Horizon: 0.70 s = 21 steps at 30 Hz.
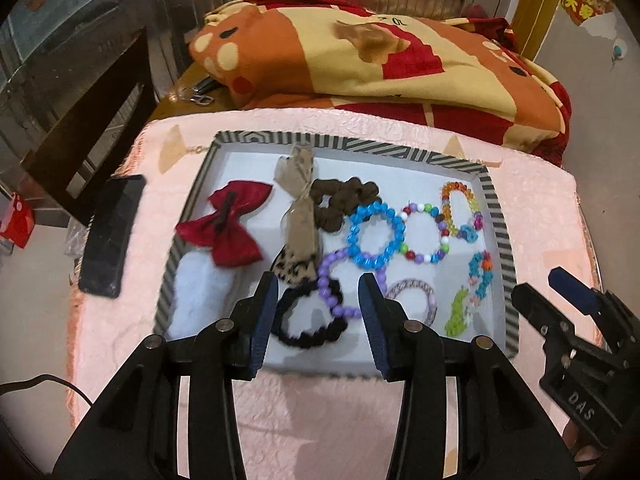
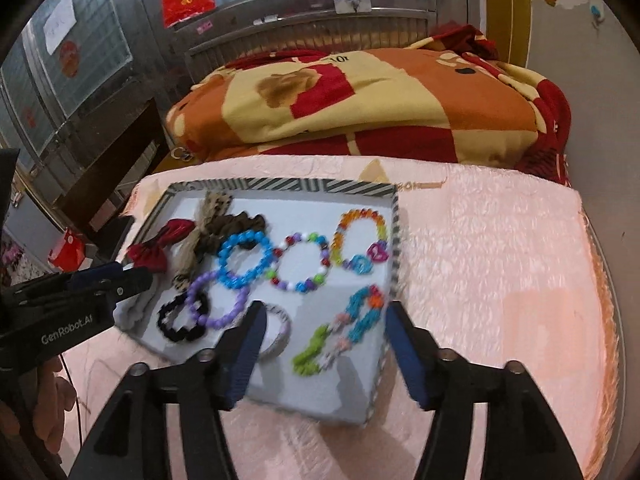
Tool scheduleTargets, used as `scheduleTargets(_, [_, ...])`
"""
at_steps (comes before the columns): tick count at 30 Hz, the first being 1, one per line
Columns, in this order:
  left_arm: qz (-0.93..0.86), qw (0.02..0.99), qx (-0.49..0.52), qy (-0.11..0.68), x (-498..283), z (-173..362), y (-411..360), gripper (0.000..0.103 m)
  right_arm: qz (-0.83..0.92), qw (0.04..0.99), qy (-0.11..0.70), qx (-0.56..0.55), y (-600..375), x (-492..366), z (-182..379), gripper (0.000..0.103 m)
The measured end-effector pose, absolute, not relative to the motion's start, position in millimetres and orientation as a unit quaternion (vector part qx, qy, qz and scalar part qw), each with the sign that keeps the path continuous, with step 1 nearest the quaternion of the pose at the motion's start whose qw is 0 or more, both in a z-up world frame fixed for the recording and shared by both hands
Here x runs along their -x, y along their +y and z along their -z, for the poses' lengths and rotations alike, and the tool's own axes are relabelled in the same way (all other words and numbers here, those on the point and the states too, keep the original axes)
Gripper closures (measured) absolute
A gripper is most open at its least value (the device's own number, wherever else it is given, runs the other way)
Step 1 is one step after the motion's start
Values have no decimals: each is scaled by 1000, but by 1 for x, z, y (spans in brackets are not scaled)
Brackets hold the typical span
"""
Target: Organize jewelry
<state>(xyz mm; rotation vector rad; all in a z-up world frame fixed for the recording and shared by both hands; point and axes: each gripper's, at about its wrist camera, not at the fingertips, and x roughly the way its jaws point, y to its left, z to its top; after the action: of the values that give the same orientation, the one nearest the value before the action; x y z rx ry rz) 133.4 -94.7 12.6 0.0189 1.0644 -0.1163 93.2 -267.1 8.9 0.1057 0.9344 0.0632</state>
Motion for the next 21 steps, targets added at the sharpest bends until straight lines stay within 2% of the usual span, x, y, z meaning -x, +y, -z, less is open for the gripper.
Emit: scheduleTargets(21, [46, 877, -36, 477, -69, -28, -60, 62, -21, 894, 442, -66, -225, -33, -15, 41])
